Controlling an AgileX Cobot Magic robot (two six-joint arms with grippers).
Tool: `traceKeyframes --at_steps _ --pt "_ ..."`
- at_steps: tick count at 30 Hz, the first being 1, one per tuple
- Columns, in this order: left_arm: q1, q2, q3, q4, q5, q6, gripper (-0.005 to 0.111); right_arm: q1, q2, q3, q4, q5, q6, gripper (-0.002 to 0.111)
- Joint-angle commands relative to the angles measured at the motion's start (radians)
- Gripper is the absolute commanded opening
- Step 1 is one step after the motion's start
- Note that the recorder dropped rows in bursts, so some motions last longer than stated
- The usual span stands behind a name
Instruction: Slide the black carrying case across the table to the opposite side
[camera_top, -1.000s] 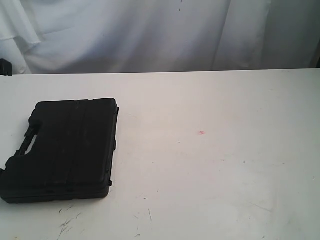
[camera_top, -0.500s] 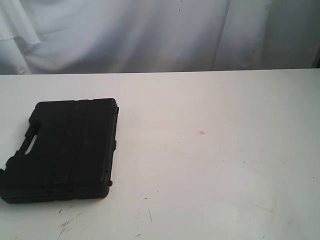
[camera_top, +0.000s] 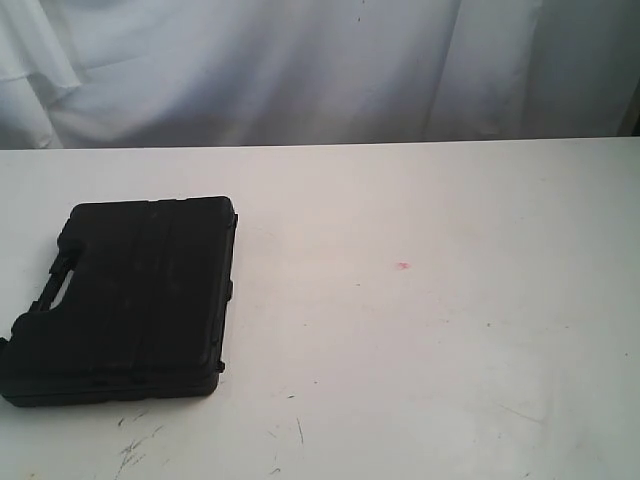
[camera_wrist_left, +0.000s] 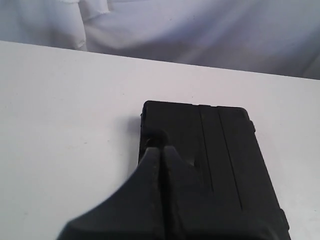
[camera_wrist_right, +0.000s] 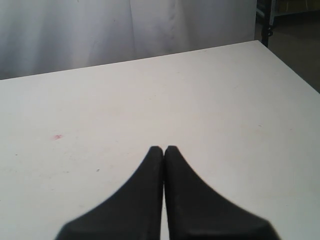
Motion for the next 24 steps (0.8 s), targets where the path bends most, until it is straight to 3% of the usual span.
traceKeyframes --at_steps 1,4,6,24 --pt "0.012 -0.198 0.187 -0.02 -0.101 -0.004 0.0 -0.008 -0.005 0.004 -0.01 -0.001 -0.002 0.0" --pt "0.012 -0.301 0.306 -0.024 -0.203 -0.009 0.0 -0.008 -0.005 0.004 -0.01 -0.001 -0.002 0.0" --pt "0.012 -0.322 0.334 -0.024 -0.203 -0.009 0.0 -0.008 -0.005 0.004 -0.01 -0.001 -0.002 0.0" --pt "0.011 -0.381 0.51 -0.079 -0.255 -0.009 0.0 -0.008 -0.005 0.004 -0.01 -0.001 -0.002 0.0"
